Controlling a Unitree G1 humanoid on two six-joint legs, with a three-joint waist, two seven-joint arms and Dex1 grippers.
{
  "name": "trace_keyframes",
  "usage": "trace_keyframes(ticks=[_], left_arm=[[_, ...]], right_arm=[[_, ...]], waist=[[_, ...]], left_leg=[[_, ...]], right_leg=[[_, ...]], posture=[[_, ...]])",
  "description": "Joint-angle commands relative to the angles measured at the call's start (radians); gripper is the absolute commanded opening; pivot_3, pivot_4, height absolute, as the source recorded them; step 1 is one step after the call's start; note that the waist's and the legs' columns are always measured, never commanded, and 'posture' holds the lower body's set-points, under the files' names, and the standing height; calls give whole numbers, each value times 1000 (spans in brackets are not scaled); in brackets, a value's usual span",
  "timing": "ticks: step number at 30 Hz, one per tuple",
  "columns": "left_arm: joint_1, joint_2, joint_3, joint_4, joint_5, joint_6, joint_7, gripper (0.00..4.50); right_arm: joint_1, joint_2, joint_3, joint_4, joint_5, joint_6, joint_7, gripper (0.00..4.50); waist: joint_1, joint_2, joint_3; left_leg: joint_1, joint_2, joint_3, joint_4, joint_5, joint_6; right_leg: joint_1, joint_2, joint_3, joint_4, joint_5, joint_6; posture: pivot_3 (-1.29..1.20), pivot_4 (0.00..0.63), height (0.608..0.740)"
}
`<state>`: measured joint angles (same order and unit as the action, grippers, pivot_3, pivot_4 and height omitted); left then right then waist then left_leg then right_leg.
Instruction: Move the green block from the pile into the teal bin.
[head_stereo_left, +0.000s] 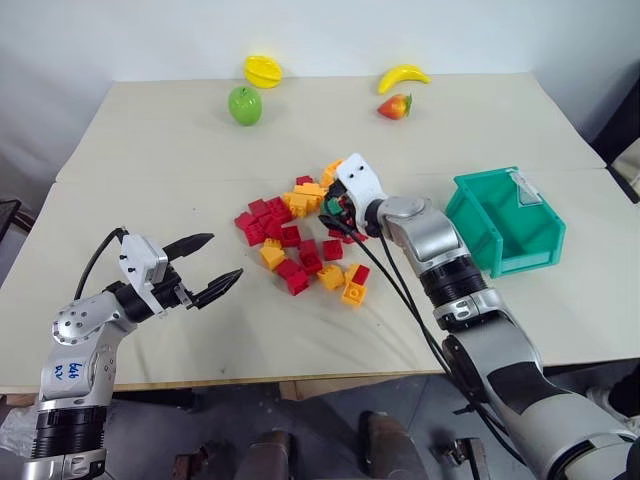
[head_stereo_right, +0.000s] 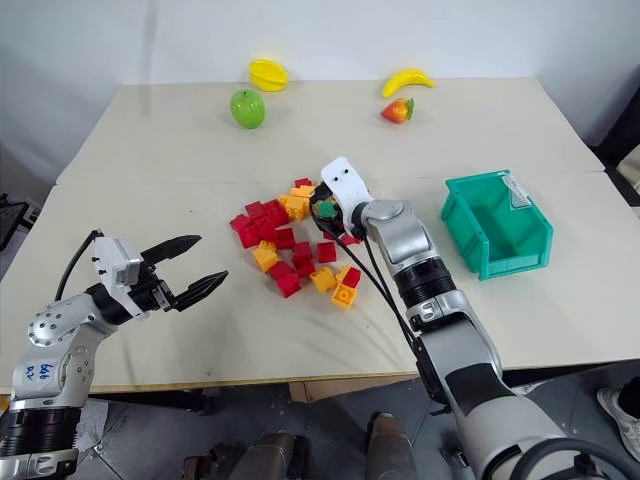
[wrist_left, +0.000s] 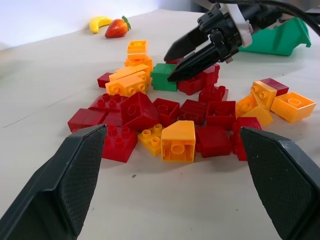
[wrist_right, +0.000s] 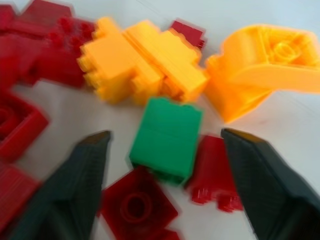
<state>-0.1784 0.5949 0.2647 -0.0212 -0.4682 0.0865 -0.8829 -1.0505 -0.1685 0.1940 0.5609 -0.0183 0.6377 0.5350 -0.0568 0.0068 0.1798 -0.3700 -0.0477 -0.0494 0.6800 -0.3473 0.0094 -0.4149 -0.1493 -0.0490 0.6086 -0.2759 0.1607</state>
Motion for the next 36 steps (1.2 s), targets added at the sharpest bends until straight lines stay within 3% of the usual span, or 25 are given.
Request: trace_keyframes(ticks=[1,13,16,19,21,24,28,33,36], left_arm=[[-8,-6,9,-3,-12,-10,0,4500],[-8,-13,13,-8,-14,-13,5,4500],[-3,-13,15,-13,-16,-14,6,4500],[-6,-12,11,-12,-18,-15,-2,4500],[-17,-14,6,-10,-22,-12,-7,4500],[-33,-19,-5,-13,-27,-6,-14,4500],[-64,-39,-33,-11,-28,-2,-26,4500],[-117,-62,-79,-12,-35,7,-55,4500],[-176,-90,-118,4,-31,8,-72,4500]], right_arm=[[2,14,20,45,-6,25,19,2953],[-172,39,-12,365,-11,-95,27,2953],[-164,41,-3,364,-17,-105,42,2347],[-159,38,-17,347,-10,-121,35,1443],[-163,33,-54,327,20,-145,34,1454],[-140,6,-86,262,48,-216,79,1454],[-25,-103,-137,25,110,-248,194,1454],[136,-222,-263,-293,204,-221,195,1454],[257,-314,-405,-455,256,-202,146,1454]], waist=[[0,0,0],[2,0,0],[-2,0,0],[-3,0,0],[-3,0,0],[1,0,0],[10,0,0],[23,0,0],[33,0,0]], left_leg=[[0,0,0,0,0,0],[0,0,-1,1,0,0],[0,0,0,1,0,0],[0,0,0,0,0,0],[0,0,0,0,0,0],[-1,0,0,1,0,0],[-2,-1,-1,1,0,0],[-2,-2,0,0,0,0],[-2,-4,2,1,0,0]], right_leg=[[0,0,0,0,0,0],[1,-1,0,1,0,0],[0,0,0,1,0,0],[0,0,0,1,0,0],[0,0,0,1,0,0],[-1,0,0,1,0,0],[0,-1,-1,0,0,0],[-1,0,-1,-2,0,0],[0,0,0,-2,0,0]], posture=[[0,150,740],[0,150,740],[0,150,740],[0,150,740],[0,150,740],[0,150,740],[0,150,740],[0,150,740],[0,150,740]])
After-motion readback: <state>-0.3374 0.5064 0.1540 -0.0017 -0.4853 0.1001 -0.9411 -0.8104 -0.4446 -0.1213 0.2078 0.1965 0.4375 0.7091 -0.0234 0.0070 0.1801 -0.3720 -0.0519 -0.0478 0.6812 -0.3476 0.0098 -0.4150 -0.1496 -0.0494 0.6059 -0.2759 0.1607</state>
